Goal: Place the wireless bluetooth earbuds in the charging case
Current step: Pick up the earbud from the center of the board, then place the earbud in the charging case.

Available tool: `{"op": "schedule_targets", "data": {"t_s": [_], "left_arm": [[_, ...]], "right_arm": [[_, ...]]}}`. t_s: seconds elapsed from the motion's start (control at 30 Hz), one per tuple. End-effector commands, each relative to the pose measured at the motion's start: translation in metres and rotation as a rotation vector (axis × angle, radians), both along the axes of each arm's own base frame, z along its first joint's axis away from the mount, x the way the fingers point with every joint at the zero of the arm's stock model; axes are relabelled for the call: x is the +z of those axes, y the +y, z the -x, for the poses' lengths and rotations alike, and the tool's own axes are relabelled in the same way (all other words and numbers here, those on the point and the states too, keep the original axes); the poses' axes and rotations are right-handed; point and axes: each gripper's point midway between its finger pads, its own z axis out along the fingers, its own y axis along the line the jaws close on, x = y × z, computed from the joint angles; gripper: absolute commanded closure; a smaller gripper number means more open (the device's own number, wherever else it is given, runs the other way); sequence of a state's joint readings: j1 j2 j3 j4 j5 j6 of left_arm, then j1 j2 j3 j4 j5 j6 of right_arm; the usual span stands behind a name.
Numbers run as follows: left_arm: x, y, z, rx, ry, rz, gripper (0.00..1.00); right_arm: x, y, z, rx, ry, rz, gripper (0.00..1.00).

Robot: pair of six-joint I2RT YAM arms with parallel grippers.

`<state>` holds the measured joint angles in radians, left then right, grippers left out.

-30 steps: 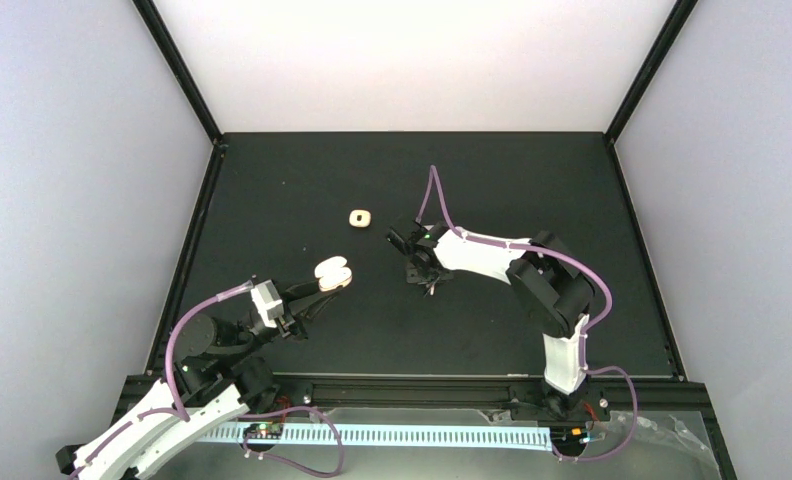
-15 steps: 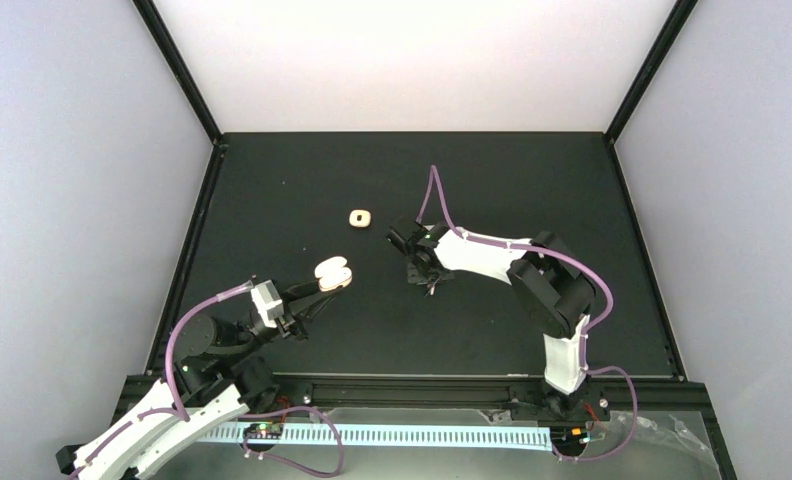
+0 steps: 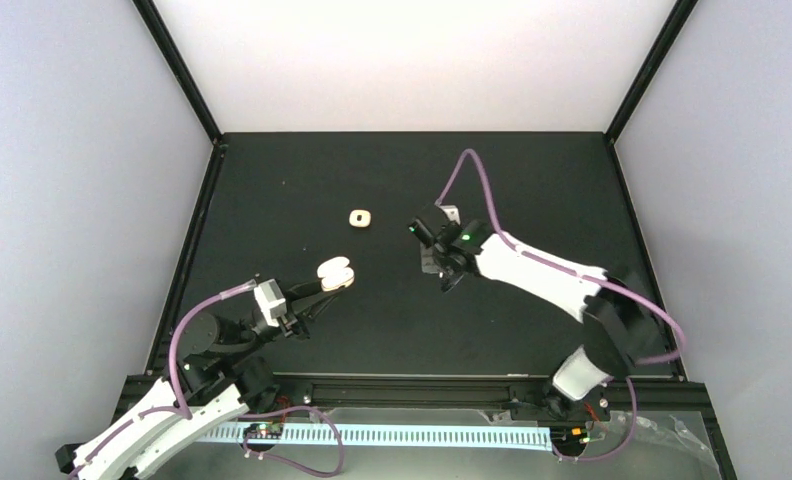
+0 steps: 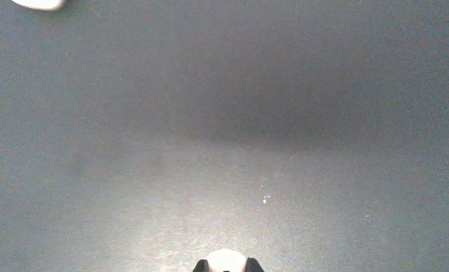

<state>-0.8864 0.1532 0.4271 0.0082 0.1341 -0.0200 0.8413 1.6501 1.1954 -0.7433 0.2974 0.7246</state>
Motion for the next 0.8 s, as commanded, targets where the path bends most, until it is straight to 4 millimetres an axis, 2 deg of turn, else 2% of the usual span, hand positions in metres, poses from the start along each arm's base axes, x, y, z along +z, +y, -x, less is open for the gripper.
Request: {"op": "schedule_targets", "data": {"t_s": [0.0, 0.2, 0.37, 0.53, 0.67, 0.77], "left_arm": [[0.006, -0.005, 0.000, -0.023, 0.009, 0.016, 0.98], [0.016, -0.018, -0.010, -0.031, 0.013, 0.045, 0.98], [0.032, -0.038, -0.024, -0.039, 0.004, 0.047, 0.98], [0.055, -0.067, -0.037, -0.085, -0.029, 0.055, 0.98], [0.070, -0.091, -0.046, -0.136, -0.050, 0.079, 0.98], [0.082, -0.104, -0.049, -0.178, -0.055, 0.111, 0.98]], "right_arm": [[0.082, -0.006, -0.009, 0.046, -0.236, -0.110, 0.91], [0.200, -0.017, 0.006, 0.167, -0.543, -0.283, 0.91], [0.279, -0.033, 0.034, 0.269, -0.754, -0.410, 0.91], [0.338, -0.046, 0.060, 0.341, -0.895, -0.505, 0.90], [0.371, -0.051, 0.080, 0.399, -0.985, -0.588, 0.90], [0.386, -0.053, 0.091, 0.434, -1.028, -0.640, 0.90]]}}
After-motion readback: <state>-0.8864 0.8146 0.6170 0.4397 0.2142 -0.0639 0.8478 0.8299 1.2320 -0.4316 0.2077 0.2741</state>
